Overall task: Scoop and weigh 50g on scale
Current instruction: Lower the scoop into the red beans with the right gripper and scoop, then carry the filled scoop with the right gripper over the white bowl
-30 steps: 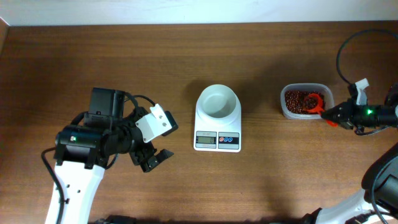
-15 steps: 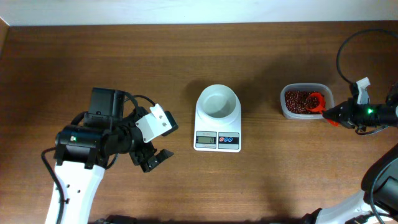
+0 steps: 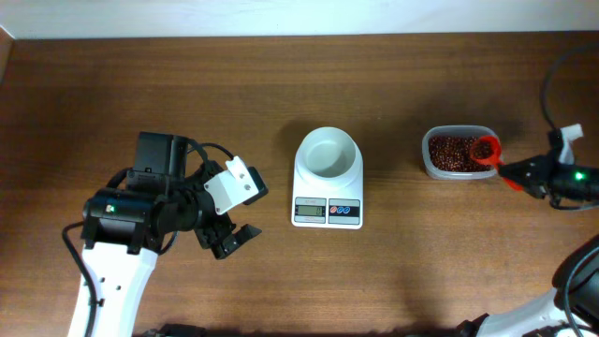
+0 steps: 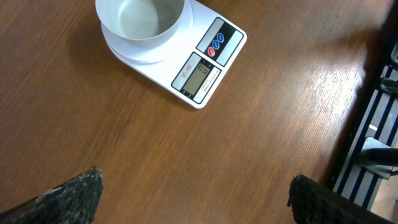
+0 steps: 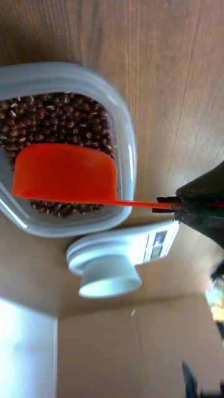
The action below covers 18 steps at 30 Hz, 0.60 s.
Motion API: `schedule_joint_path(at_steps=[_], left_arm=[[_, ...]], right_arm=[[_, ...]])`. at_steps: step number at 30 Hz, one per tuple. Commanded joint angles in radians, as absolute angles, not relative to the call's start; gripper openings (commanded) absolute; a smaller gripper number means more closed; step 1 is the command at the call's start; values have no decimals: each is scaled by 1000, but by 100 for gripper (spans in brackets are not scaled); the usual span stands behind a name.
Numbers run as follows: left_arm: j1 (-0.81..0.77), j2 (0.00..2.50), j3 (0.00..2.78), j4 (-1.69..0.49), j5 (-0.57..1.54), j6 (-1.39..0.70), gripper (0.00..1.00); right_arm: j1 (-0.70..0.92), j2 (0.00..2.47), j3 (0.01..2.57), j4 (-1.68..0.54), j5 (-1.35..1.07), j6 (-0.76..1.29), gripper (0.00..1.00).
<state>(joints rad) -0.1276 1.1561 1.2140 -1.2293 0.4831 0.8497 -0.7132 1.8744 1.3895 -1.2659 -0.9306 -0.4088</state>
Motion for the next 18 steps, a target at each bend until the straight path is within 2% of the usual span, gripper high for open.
schedule_joint_path(at_steps=[1, 9, 18], left_arm=[[-121, 1161, 1210, -1227, 501, 869, 99], [-121, 1161, 1210, -1227, 501, 869, 99], [-121, 1161, 1210, -1227, 501, 869, 99]], right_arm=[[-727, 1844, 1403, -1311, -1059, -489, 4], [-671, 1844, 1403, -1415, -1142, -596, 4], [-455, 1844, 1403, -1414, -1179, -595, 4]])
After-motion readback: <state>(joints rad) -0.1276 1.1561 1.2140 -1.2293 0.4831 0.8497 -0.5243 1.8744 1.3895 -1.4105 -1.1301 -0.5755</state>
